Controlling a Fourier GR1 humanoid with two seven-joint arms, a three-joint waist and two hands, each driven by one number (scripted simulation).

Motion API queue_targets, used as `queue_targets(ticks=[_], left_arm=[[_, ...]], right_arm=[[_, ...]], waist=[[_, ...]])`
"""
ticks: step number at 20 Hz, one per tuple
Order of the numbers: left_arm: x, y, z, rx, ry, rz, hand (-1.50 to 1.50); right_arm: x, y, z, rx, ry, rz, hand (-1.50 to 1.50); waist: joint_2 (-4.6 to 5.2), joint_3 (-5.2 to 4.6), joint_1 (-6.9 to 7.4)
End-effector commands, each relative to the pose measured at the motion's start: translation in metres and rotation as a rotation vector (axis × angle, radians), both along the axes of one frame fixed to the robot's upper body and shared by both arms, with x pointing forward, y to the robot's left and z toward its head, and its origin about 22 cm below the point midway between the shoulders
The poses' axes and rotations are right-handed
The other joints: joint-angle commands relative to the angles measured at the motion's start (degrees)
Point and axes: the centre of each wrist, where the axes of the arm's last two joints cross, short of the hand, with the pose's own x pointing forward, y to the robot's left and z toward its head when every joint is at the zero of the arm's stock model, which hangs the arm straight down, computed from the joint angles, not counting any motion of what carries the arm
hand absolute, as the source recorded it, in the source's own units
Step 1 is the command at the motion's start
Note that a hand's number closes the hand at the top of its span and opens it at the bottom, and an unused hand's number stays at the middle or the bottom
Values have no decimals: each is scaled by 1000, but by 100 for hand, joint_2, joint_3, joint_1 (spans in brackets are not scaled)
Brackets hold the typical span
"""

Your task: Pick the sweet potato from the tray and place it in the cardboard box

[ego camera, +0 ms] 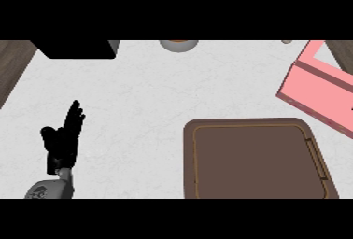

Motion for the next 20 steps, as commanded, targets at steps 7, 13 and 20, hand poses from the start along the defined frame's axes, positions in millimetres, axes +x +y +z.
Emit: queue_targets(ticks=[7,13,20], left_arm=[[-5,9,2,1,-7,-34,0],[11,-2,6,-9,-15,-28,0],[7,-12,9,-16,-16,-47,0]], right_arm=[[78,-73,-31,88,-27,-10,150],[112,-112,-67,88,-4,-10,150],[128,-143,-93,178,97,-133,-150]], waist=[[24,3,100],[47,4,110],[57,11,214]])
